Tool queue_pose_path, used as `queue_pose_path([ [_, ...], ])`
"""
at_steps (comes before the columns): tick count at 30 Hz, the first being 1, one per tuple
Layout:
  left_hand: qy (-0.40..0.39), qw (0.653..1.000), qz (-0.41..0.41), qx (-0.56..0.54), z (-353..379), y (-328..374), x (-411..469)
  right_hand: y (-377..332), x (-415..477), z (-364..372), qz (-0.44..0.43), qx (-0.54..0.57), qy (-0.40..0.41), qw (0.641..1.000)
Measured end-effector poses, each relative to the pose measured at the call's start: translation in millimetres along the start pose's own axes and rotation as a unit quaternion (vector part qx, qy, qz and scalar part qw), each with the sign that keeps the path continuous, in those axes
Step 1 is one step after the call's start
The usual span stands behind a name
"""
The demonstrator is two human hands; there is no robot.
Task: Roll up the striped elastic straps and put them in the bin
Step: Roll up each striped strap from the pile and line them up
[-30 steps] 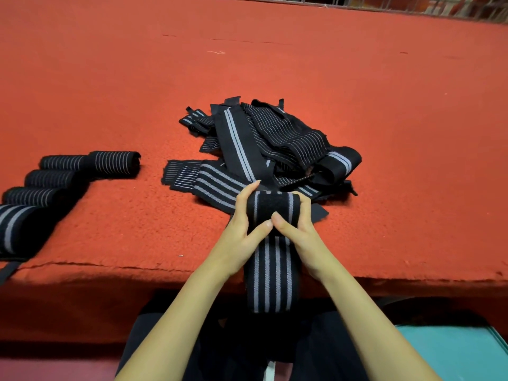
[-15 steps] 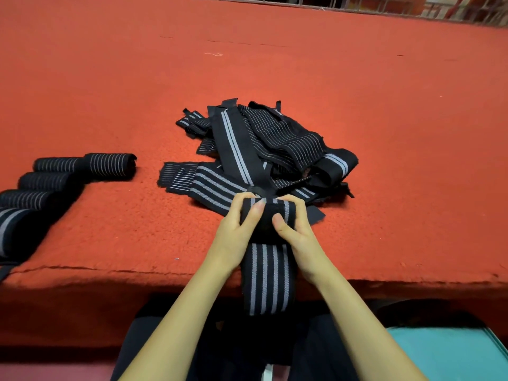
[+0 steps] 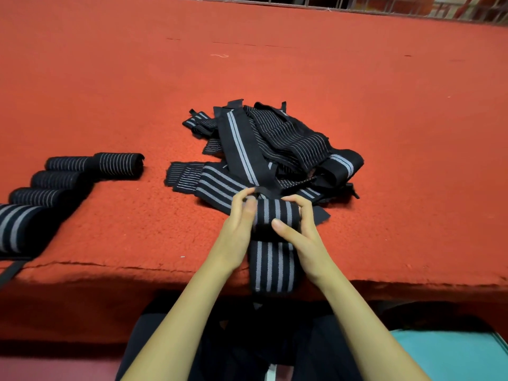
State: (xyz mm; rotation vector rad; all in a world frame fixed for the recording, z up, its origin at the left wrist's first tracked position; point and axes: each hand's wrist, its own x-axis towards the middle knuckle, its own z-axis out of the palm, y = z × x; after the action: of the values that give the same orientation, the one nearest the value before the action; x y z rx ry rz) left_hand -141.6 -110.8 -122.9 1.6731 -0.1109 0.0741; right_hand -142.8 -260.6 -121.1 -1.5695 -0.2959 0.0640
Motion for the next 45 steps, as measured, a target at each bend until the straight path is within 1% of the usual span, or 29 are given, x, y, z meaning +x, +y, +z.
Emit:
queue_pose_path([
  [2, 0.006, 0.999, -0.039, -0.011, -2, -1, 4, -1, -1, 1, -0.007, -0.015, -0.001, 1.0],
  [3, 0.009, 0.999, -0.042, -0.021, -2, -1, 4, -1, -2, 1, -0.008, -0.02, -0.001, 1.0],
  [6, 0.016, 0.999, 0.013, -0.036, 0, -6, 0, -2, -1, 2, -0.004, -0.005, -0.004, 1.0],
  [8, 0.02, 0.998, 0.054, -0.011, 1, -11, -3, -3, 2, 3, 0.02, 0.031, 0.008, 0.999],
  [10, 0.033, 0.997, 0.071, 0.017, 2, -19, -3, -2, 5, 3, 0.044, 0.045, 0.01, 0.998],
  [13, 0.033, 0.998, 0.052, 0.023, 2, -20, -2, -1, 6, 3, 0.054, 0.056, 0.023, 0.997],
  [16, -0.007, 1.0, 0.005, 0.004, 1, -16, 1, 2, 5, 3, 0.03, 0.047, 0.04, 0.998],
  [21, -0.053, 0.994, -0.055, -0.075, -6, -6, 4, 4, 5, 3, 0.012, 0.025, 0.035, 0.999],
  [24, -0.043, 0.993, -0.042, -0.103, -6, -5, 1, 5, 7, 4, 0.015, 0.022, 0.038, 0.999],
  [29, -0.016, 0.992, 0.023, -0.123, -6, -6, -1, 5, 9, 5, 0.018, 0.046, 0.05, 0.998],
  [35, -0.058, 0.992, 0.059, -0.097, -8, -4, -4, -1, 10, 3, 0.039, 0.116, 0.05, 0.991],
  [38, -0.063, 0.992, 0.071, -0.084, -9, -3, -5, -4, 10, 5, 0.047, 0.149, 0.063, 0.986],
  [42, -0.059, 0.991, 0.065, -0.097, -9, 2, -8, -3, 12, 3, 0.054, 0.17, 0.065, 0.982],
  [45, -0.045, 0.994, 0.02, -0.096, -8, 1, -8, -1, 11, -2, 0.049, 0.192, 0.043, 0.979],
])
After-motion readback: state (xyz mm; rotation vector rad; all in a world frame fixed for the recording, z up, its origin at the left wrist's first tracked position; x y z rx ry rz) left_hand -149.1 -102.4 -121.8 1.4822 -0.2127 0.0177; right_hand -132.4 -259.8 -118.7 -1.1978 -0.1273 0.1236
